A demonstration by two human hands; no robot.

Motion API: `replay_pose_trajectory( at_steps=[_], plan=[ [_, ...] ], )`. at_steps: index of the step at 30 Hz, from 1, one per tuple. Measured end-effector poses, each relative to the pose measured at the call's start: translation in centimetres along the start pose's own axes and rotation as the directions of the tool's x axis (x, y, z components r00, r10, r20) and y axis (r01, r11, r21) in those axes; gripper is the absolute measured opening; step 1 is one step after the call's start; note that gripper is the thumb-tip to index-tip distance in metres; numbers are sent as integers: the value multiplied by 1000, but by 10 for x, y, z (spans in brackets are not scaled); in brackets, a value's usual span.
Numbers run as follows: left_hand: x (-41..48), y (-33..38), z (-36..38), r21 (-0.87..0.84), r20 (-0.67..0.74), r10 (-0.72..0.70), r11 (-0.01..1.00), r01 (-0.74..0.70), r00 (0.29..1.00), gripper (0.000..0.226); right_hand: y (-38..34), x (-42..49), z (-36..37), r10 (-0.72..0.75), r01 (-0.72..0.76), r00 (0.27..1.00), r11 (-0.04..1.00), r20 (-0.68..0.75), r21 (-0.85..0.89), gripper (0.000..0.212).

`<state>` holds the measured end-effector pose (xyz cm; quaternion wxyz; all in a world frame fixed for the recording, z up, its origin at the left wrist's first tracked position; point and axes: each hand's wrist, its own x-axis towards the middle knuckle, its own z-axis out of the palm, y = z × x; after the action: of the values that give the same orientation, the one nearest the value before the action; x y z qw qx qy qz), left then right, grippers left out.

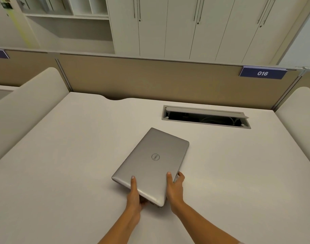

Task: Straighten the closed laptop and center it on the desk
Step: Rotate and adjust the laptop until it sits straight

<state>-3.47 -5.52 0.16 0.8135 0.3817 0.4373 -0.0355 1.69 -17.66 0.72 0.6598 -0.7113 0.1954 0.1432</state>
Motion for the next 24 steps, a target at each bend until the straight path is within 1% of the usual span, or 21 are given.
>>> replay_pose_trajectory(
  at_steps=[2, 4, 6, 8, 12, 14, 16, 18, 21, 22, 24],
  plan=[
    [-2, -2, -2, 44, 28, -16, 999, 15, 999, 43, 0, 3, -4, -23, 22, 999, 1000, -26, -17, 51],
    [-3, -2, -7, 39, 27, 28, 999, -29, 999, 36, 1, 7, -10, -42, 41, 998, 999, -55, -28, 51],
    [0, 4, -13, -34, -48, 111, 993, -113, 993, 31, -1, 11, -18, -53, 50, 995, 998, -89, -42, 50],
    [5, 16, -19, -28, -124, 165, 985, -170, 978, 28, -5, 18, -26, -61, 55, 992, 997, -114, -61, 51],
    [11, 29, -18, 196, -57, 127, 974, -113, 990, 19, -11, 28, -39, -64, 50, 992, 991, -112, -124, 54],
    [13, 29, -15, 271, -44, 141, 955, -124, 989, 17, -11, 30, -43, -72, 53, 990, 986, -117, -159, 54],
    [15, 28, -14, 356, -40, 180, 922, -154, 983, 22, -11, 31, -45, -74, 53, 989, 986, -132, -156, 53],
    [15, 27, -12, 508, -33, 231, 842, -183, 972, 32, -12, 32, -47, -69, 49, 987, 989, -142, -141, 50],
    [11, 28, -7, 759, -11, 324, 619, -203, 946, 45, -16, 32, -53, -69, 44, 985, 986, -160, -158, 43],
    [9, 30, -6, 809, -2, 346, 552, -202, 938, 48, -17, 32, -55, -79, 51, 983, 985, -163, -166, 38],
    [4, 33, -2, 869, 27, 353, 455, -197, 935, 48, -21, 30, -60, -113, 80, 980, 978, -164, -193, 29]
  ],
)
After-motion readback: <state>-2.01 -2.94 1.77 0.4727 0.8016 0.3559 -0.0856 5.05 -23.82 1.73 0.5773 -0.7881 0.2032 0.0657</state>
